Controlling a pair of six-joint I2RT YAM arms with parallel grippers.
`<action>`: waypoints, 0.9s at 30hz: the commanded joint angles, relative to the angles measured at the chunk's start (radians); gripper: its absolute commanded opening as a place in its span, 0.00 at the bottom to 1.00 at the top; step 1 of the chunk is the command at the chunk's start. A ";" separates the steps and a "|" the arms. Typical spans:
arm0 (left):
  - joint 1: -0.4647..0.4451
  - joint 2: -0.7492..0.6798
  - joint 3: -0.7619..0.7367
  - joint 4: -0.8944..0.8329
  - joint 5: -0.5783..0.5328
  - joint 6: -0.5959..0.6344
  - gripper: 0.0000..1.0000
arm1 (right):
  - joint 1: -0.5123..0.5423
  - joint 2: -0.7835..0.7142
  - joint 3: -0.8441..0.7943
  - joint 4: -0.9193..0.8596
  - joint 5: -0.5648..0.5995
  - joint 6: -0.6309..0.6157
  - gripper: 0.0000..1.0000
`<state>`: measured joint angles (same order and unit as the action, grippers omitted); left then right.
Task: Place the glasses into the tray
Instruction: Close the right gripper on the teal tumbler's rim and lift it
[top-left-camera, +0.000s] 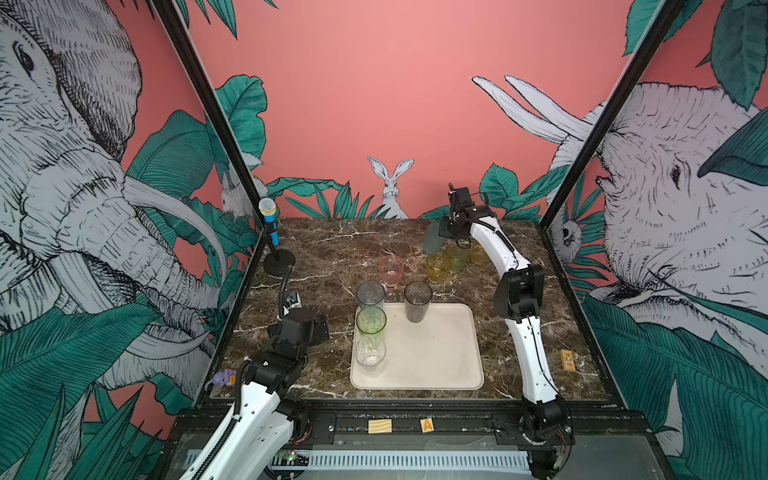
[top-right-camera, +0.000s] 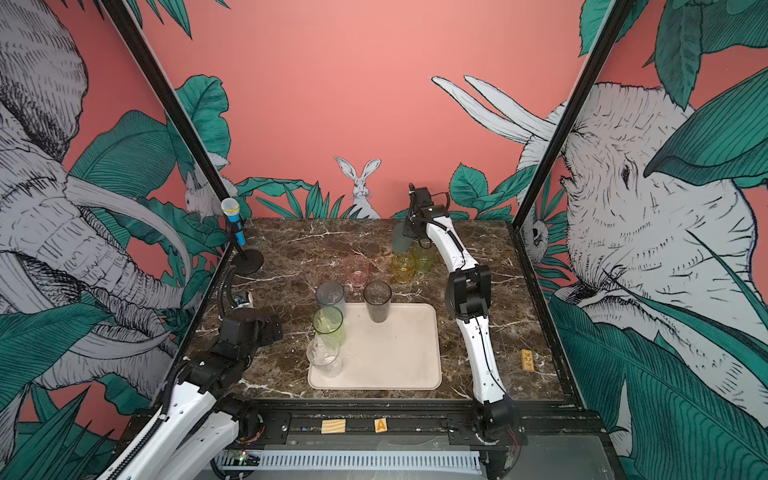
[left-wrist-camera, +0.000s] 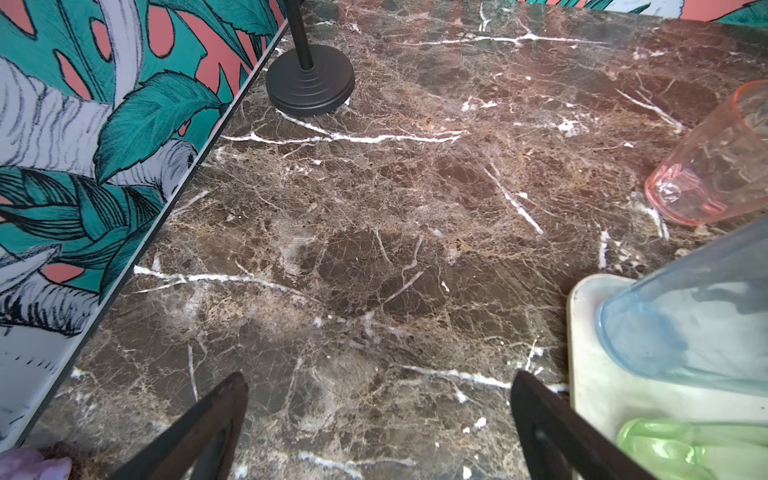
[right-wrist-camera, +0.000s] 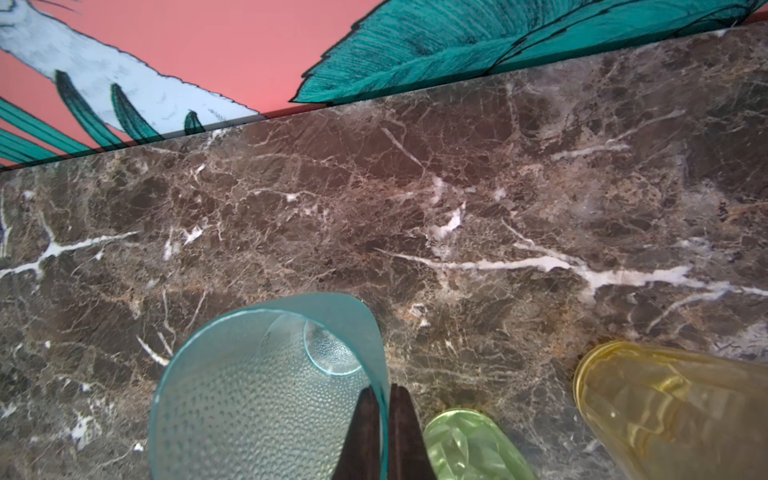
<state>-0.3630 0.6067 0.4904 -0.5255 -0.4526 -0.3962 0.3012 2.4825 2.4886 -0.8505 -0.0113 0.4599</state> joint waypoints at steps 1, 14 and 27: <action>0.003 -0.012 0.014 -0.011 -0.001 -0.011 1.00 | 0.009 -0.114 -0.006 -0.012 -0.009 -0.024 0.00; 0.003 -0.017 0.011 -0.008 0.002 -0.007 0.99 | 0.040 -0.336 -0.094 -0.108 0.021 -0.117 0.00; 0.003 -0.018 0.012 0.002 0.000 0.000 1.00 | 0.089 -0.616 -0.297 -0.158 0.095 -0.185 0.00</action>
<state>-0.3630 0.5961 0.4904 -0.5251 -0.4519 -0.3958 0.3786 1.9320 2.2108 -0.9928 0.0509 0.3012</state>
